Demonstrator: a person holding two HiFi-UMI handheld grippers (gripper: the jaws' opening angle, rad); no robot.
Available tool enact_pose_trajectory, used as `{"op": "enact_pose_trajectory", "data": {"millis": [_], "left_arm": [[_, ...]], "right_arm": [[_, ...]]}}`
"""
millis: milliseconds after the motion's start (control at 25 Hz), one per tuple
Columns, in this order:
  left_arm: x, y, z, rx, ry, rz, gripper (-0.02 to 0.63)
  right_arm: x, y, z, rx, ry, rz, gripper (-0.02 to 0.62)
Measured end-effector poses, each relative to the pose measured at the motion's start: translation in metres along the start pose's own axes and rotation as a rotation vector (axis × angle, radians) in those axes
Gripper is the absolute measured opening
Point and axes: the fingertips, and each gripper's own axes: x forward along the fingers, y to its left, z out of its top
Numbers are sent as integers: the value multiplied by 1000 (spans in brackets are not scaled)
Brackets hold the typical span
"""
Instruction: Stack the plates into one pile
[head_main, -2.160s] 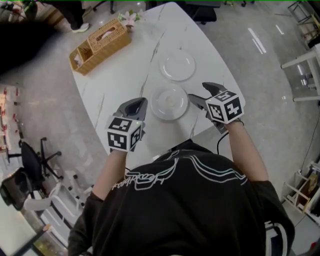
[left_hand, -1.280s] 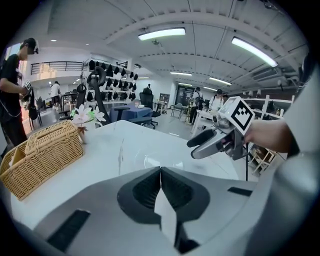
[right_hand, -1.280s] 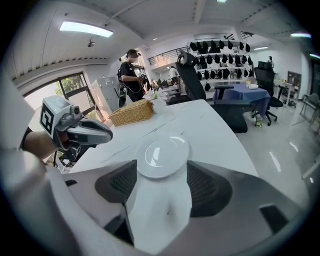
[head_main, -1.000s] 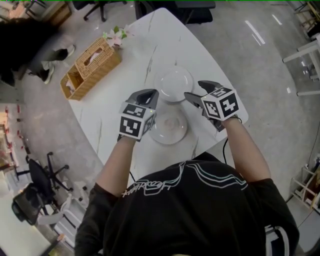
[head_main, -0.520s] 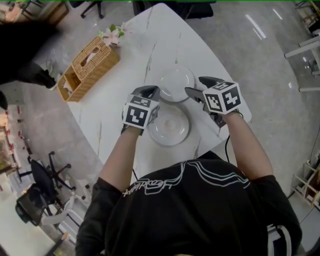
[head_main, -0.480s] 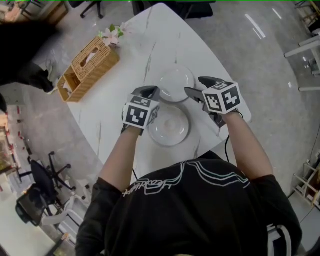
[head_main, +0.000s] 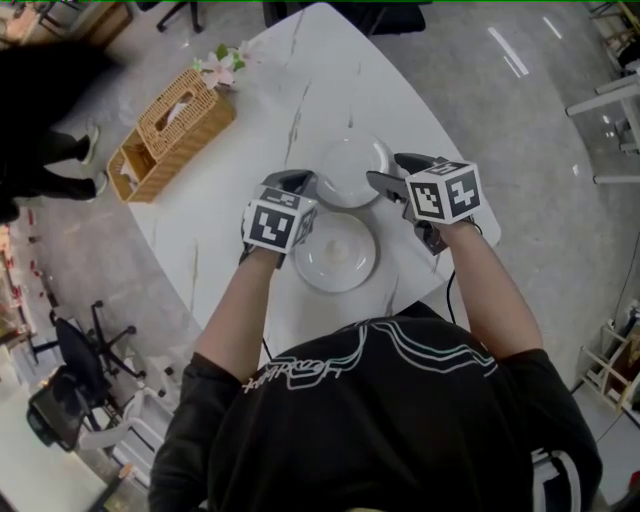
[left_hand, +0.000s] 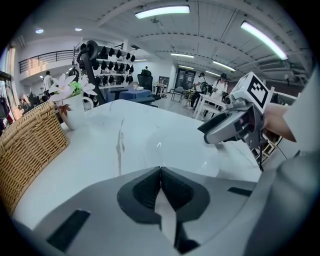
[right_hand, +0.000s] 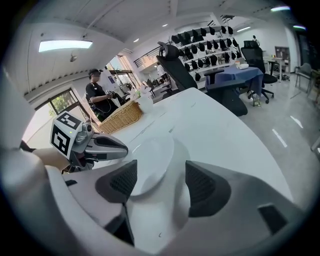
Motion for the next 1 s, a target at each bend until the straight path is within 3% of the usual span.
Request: {"op": "enact_pose_trajectory", "data": {"millis": [200, 480, 720, 1000], "left_arm": [[3, -1, -2, -8, 12, -7, 25], [3, -2, -3, -11, 15, -6, 25], [2, -4, 0, -19, 2, -15, 25], [-3, -7, -3, 0, 5, 6, 25]], "right_arm": [[2, 2, -2, 72, -13, 40, 311], [1, 7, -2, 193, -41, 100, 218], [0, 8, 2, 320, -79, 139, 85], [-1, 8, 3, 440, -119, 159, 54]]}}
